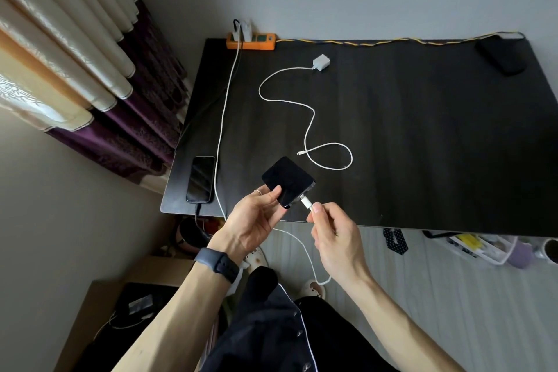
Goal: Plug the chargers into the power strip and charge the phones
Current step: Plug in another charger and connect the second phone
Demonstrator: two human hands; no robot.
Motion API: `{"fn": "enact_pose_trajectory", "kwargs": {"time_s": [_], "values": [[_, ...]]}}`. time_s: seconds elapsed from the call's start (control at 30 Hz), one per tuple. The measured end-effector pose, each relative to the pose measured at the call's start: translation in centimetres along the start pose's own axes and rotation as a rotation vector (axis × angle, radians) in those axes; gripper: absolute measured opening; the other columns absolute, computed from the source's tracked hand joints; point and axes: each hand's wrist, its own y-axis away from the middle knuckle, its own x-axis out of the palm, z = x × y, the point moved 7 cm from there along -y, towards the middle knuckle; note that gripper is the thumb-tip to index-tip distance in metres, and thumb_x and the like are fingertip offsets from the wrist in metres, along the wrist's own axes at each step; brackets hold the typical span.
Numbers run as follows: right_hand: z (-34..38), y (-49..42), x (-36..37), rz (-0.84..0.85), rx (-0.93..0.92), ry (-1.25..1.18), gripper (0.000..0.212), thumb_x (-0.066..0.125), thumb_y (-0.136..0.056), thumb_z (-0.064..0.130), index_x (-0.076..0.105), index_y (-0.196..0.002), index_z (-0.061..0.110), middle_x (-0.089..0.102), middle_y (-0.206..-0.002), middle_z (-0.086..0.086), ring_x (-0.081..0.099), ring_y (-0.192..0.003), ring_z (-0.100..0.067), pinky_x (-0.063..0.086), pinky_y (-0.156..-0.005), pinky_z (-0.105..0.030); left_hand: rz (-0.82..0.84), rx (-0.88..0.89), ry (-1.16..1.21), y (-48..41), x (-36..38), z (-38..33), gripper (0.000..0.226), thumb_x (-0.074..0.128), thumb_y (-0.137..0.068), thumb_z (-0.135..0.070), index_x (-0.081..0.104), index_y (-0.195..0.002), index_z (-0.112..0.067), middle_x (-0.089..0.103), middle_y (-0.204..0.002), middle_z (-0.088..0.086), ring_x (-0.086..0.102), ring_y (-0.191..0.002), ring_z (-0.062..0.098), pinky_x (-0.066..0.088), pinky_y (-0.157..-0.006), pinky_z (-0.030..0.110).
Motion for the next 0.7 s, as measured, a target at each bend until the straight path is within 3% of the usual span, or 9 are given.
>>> {"fn": "enact_pose_trajectory", "kwargs": {"time_s": [0.13, 0.2, 0.27, 0.33, 0.4, 0.53, 0.63, 0.7], "values": [[-0.8, -0.1, 0.0, -0.030, 0.060, 0.090, 0.034, 0.050, -0.102, 0.033, 0.058, -0.073, 0.017, 0.051, -0.047, 0.014, 0.040, -0.045, -0.005, 0.035, -0.053, -0.028, 0.041, 0.079, -0.102, 0.1, -0.3, -0.6, 0.030, 0.056, -0.096, -0.003, 0.061, -0.125, -0.010, 0.073, -0.111, 0.009, 0.074, -0.085, 0.016, 0.060, -0.072, 0.025], [-1.3, 0.0, 0.2, -0.038, 0.087, 0.131, 0.034, 0.051, -0.101, 0.034, 0.058, -0.073, 0.016, 0.053, -0.048, 0.015, 0.042, -0.046, -0.006, 0.036, -0.054, -0.030, 0.035, 0.124, -0.133, 0.0, -0.9, -0.9, 0.042, 0.057, -0.095, 0.000, 0.056, -0.134, -0.014, 0.069, -0.107, 0.007, 0.062, -0.059, 0.009, 0.059, -0.071, 0.026], [-1.6, 0.1, 0.4, -0.044, 0.090, 0.154, 0.034, 0.050, -0.101, 0.036, 0.059, -0.074, 0.017, 0.052, -0.048, 0.014, 0.043, -0.048, -0.009, 0.038, -0.054, -0.030, 0.014, 0.156, -0.179, -0.2, -1.5, -1.1, 0.049, 0.060, -0.094, 0.000, 0.053, -0.138, -0.018, 0.053, -0.097, 0.008, 0.046, -0.049, 0.007, 0.058, -0.073, 0.029], [-2.0, 0.0, 0.9, -0.041, 0.093, 0.157, 0.033, 0.049, -0.102, 0.035, 0.058, -0.076, 0.016, 0.053, -0.049, 0.013, 0.044, -0.050, -0.011, 0.038, -0.055, -0.031, -0.032, 0.186, -0.248, -0.3, -2.0, -1.2, 0.049, 0.062, -0.093, -0.001, 0.054, -0.138, -0.020, 0.044, -0.089, 0.010, 0.050, -0.051, 0.008, 0.059, -0.077, 0.032], [-2.4, -0.2, 1.6, -0.039, 0.102, 0.137, 0.032, 0.048, -0.102, 0.034, 0.058, -0.078, 0.015, 0.053, -0.050, 0.016, 0.043, -0.050, -0.010, 0.037, -0.055, -0.031, -0.085, 0.207, -0.304, -0.3, -2.4, -1.3, 0.047, 0.061, -0.094, -0.002, 0.055, -0.136, -0.021, 0.053, -0.082, 0.012, 0.061, -0.062, 0.012, 0.060, -0.080, 0.034], [-2.8, -0.6, 3.5, 0.012, 0.163, 0.004, 0.032, 0.049, -0.103, 0.028, 0.057, -0.079, 0.009, 0.050, -0.047, 0.011, 0.041, -0.048, -0.010, 0.035, -0.054, -0.030, -0.112, 0.197, -0.350, -0.2, -3.3, -2.3, 0.049, 0.064, -0.093, -0.004, 0.055, -0.136, -0.024, 0.068, -0.091, 0.015, 0.069, -0.087, 0.026, 0.057, -0.091, 0.045], [-3.8, -1.5, 6.2, 0.179, 0.311, -0.030, 0.030, 0.052, -0.101, 0.034, 0.063, -0.086, 0.011, 0.069, -0.065, 0.000, 0.062, -0.055, -0.020, 0.047, -0.059, -0.030, -0.133, 0.168, -0.427, -0.7, -5.6, -3.8, 0.050, 0.063, -0.092, 0.001, 0.056, -0.133, -0.028, 0.065, -0.079, 0.012, 0.068, -0.089, 0.031, 0.055, -0.093, 0.051], [-4.8, -2.7, 7.8, 0.247, 0.357, 0.041, 0.027, 0.052, -0.099, 0.043, 0.064, -0.094, 0.019, 0.072, -0.078, 0.002, 0.072, -0.068, -0.020, 0.049, -0.067, -0.031, -0.153, 0.110, -0.554, -1.2, -7.8, -4.6, 0.057, 0.063, -0.091, 0.002, 0.052, -0.138, -0.027, 0.057, -0.076, 0.013, 0.065, -0.083, 0.026, 0.057, -0.089, 0.049]]}}
